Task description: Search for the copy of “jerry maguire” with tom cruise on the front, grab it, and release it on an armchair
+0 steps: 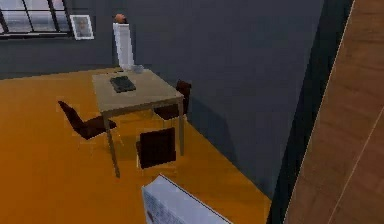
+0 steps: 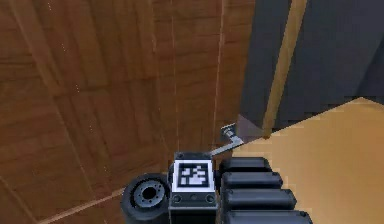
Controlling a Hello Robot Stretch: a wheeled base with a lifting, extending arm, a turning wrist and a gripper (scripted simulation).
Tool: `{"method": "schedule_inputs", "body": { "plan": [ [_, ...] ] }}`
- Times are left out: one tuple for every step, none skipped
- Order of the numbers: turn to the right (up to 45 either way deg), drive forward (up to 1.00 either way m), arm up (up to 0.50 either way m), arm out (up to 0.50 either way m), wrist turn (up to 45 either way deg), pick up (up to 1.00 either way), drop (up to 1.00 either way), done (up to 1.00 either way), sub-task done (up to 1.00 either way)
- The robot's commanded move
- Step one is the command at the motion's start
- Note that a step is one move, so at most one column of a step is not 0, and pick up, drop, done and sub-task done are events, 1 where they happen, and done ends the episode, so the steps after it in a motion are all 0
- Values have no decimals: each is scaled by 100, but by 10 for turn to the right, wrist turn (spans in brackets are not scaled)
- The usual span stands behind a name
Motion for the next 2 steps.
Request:
{"method": "schedule_inputs", "body": {
  "plan": [
    [0,30,0,0,0,0,0,0,0],
    [-240,0,0,0,0,0,0,0,0]
  ]
}}
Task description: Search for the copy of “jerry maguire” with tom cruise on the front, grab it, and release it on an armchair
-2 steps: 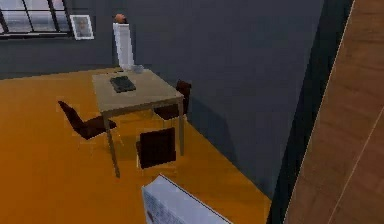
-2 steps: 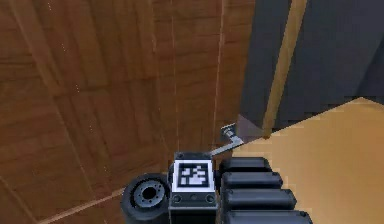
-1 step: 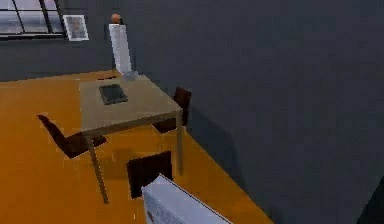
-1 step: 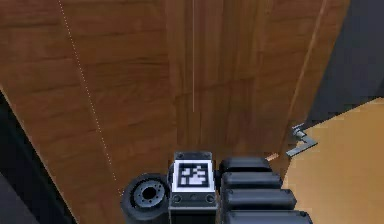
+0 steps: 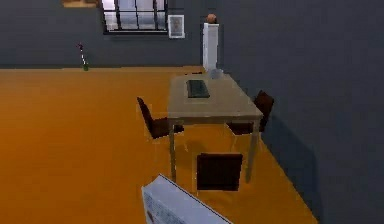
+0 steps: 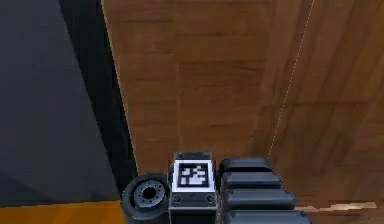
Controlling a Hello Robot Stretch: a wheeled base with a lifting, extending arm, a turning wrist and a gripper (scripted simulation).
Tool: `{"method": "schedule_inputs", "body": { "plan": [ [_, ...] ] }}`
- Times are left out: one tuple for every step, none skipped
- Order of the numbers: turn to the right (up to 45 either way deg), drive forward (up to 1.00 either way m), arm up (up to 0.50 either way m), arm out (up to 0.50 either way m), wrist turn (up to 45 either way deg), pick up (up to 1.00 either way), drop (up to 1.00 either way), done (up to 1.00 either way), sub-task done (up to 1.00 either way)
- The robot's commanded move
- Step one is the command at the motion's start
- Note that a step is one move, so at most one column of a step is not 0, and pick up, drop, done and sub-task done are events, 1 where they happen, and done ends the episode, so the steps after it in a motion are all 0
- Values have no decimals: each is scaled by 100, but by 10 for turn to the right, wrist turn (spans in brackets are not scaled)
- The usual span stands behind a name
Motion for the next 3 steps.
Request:
{"method": "schedule_inputs", "body": {
  "plan": [
    [0,15,0,0,0,0,0,0,0],
    [-390,0,0,0,0,0,0,0,0],
    [0,75,0,0,0,0,0,0,0]
  ]
}}
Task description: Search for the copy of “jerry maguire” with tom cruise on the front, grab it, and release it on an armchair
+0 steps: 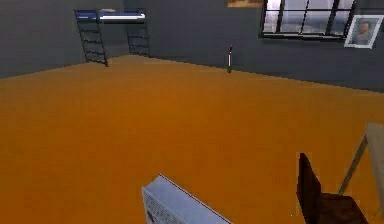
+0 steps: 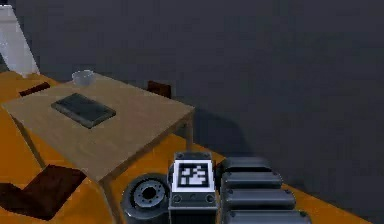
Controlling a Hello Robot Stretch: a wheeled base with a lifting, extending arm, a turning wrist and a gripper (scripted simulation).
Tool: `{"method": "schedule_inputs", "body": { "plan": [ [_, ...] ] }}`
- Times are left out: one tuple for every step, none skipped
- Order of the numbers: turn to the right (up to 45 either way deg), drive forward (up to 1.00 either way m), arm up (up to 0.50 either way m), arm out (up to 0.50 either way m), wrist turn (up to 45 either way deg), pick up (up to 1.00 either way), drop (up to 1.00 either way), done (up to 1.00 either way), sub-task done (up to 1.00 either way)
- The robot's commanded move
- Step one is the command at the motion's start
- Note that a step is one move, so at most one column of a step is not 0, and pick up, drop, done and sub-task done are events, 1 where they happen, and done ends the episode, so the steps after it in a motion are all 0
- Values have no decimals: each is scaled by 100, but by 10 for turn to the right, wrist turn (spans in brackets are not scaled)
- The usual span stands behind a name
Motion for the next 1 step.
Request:
{"method": "schedule_inputs", "body": {
  "plan": [
    [-420,0,0,0,0,0,0,0,0]
  ]
}}
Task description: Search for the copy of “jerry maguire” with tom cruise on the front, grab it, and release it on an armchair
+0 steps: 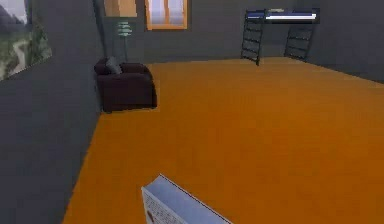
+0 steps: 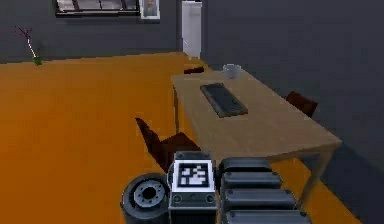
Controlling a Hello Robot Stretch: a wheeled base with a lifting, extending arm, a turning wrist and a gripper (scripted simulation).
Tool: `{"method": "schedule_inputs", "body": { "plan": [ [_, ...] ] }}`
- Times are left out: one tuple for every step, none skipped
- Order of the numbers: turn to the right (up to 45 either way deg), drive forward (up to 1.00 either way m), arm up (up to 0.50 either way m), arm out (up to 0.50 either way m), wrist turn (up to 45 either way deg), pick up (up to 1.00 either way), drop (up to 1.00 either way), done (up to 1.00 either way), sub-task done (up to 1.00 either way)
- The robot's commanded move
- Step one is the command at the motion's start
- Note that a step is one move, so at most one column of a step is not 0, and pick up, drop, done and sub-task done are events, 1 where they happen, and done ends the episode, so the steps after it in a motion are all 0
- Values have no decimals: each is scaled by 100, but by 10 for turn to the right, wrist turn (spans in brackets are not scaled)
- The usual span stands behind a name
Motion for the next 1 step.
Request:
{"method": "schedule_inputs", "body": {
  "plan": [
    [0,100,0,0,0,0,0,0,0]
  ]
}}
